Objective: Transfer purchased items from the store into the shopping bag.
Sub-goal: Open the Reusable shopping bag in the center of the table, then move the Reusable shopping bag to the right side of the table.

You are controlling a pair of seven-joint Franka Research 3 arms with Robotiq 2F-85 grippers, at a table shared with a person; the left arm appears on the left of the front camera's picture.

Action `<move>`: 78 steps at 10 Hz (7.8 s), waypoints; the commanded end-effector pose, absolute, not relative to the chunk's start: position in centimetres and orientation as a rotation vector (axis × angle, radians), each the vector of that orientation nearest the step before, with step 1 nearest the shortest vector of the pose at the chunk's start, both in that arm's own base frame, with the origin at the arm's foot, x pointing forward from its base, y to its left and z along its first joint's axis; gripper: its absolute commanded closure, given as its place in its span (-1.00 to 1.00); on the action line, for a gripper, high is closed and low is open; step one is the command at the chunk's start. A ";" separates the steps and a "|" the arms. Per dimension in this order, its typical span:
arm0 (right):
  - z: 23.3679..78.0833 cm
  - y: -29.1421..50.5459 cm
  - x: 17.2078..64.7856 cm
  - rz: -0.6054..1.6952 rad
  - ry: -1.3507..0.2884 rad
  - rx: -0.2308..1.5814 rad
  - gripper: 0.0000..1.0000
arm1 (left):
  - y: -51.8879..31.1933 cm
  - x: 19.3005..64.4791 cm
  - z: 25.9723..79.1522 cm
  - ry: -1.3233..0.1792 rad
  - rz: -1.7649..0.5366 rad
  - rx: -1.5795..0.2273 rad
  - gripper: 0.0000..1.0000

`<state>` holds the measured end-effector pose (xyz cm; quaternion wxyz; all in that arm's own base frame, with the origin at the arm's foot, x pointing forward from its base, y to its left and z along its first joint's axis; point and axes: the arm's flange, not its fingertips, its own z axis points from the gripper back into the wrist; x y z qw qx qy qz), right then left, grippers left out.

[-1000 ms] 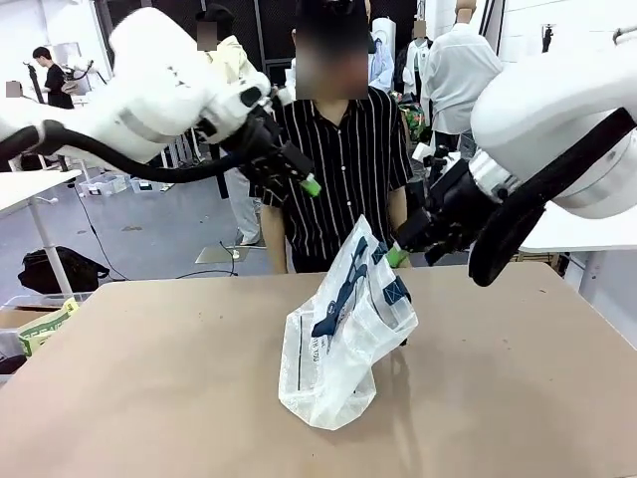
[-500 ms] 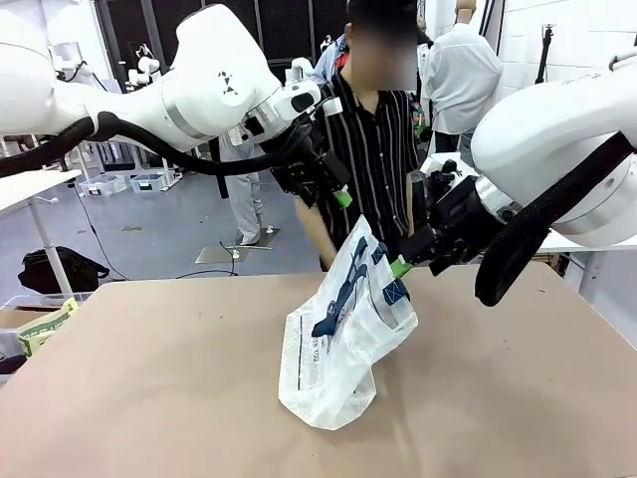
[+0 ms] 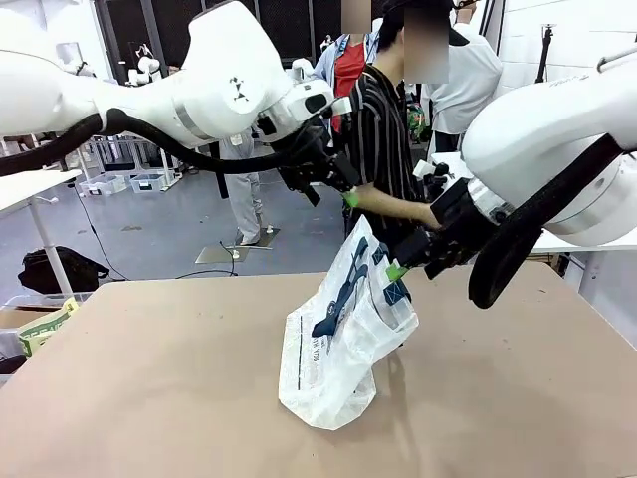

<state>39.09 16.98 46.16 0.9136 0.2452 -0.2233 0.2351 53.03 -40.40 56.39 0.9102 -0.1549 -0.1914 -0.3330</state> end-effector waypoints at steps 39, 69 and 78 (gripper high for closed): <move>48.3 23.2 42.2 0.299 -0.450 0.295 1.00 | -20.2 50.3 52.5 -0.342 -0.343 -0.222 1.00; 46.1 36.5 40.8 0.261 -0.363 0.057 1.00 | -16.1 56.6 48.6 -0.307 -0.517 -0.377 1.00; 46.1 36.5 40.8 0.261 -0.363 0.057 1.00 | -16.1 56.6 48.6 -0.307 -0.517 -0.377 1.00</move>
